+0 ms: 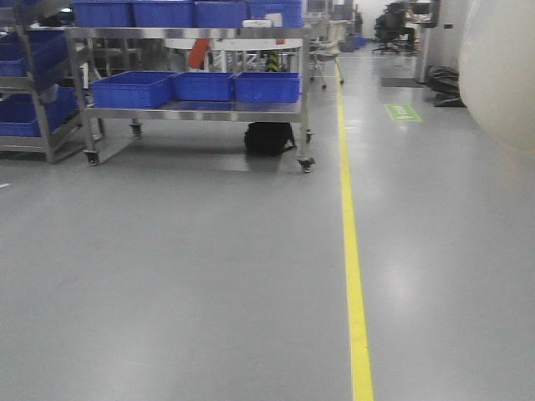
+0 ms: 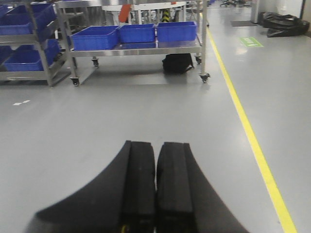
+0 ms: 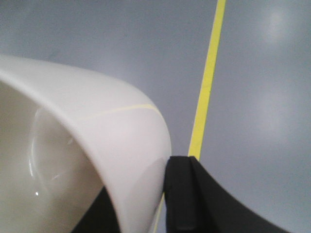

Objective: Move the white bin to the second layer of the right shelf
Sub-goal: 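Drive along the yellow floor line past the crate racks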

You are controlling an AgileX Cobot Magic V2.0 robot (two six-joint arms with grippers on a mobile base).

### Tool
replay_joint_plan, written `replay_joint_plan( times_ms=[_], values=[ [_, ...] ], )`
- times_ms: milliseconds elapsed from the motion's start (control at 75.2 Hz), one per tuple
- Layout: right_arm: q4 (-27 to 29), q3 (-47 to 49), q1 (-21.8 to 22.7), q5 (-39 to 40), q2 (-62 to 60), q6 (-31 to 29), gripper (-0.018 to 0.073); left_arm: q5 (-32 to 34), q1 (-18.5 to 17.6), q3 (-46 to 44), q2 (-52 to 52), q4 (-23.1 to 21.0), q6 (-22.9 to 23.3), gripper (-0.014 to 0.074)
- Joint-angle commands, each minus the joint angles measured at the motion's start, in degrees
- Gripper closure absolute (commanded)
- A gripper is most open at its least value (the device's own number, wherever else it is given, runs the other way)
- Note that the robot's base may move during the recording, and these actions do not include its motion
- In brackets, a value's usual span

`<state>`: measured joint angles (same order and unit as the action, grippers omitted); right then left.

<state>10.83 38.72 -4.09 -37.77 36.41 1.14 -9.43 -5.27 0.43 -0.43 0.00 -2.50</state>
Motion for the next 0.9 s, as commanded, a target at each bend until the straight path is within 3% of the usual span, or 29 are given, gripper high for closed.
replay_joint_plan(
  times_ms=[0,892],
  values=[
    [0.9,1.7,0.3,4.9,-0.2,-0.2,0.0503,5.0,-0.3,2.1,-0.8,0.0,0.3,0.0512],
    [0.9,1.7,0.3,4.9,-0.2,-0.2,0.0503,5.0,-0.3,2.1,-0.8,0.0,0.3,0.0512]
  ],
)
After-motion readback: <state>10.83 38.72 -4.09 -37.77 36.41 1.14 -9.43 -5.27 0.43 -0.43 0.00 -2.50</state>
